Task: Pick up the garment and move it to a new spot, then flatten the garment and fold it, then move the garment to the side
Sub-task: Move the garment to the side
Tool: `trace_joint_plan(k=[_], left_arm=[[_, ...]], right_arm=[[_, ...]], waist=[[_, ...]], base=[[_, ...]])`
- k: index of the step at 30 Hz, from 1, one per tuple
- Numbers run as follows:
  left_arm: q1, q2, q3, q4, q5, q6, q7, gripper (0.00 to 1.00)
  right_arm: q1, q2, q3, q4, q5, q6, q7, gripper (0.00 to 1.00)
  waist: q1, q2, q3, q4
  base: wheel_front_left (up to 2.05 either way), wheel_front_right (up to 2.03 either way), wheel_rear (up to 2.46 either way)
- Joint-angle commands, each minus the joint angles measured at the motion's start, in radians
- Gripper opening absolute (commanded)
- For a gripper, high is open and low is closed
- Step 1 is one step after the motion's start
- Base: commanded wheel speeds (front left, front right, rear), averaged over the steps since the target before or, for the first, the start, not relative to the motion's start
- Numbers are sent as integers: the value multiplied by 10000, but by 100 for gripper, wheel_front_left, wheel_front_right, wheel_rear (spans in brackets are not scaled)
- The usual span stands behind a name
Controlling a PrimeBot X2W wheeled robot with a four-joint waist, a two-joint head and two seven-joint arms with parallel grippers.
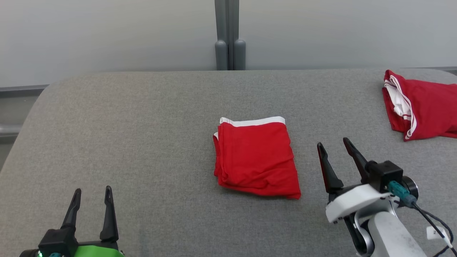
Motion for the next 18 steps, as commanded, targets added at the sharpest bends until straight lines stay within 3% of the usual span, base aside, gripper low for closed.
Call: trace_joint_plan(k=[1, 11, 18], left_arm=[[-248, 57, -39, -2, 2, 7, 1, 100], [-855, 90, -425, 207, -235, 7, 1, 100], [-1079, 49, -525, 345, -383, 7, 1, 100]], right_arm=[[-439, -42, 84, 256, -26, -7, -16, 100], [-3131, -11, 566, 3528, -72, -7, 173, 100], [-3878, 34, 504, 5756, 69, -7, 127, 100]], waist=[[0, 0, 213, 168], [0, 0, 986, 990], [0, 0, 1310, 1357]], base=[[0, 0, 0], [0, 0, 0], [0, 0, 0]])
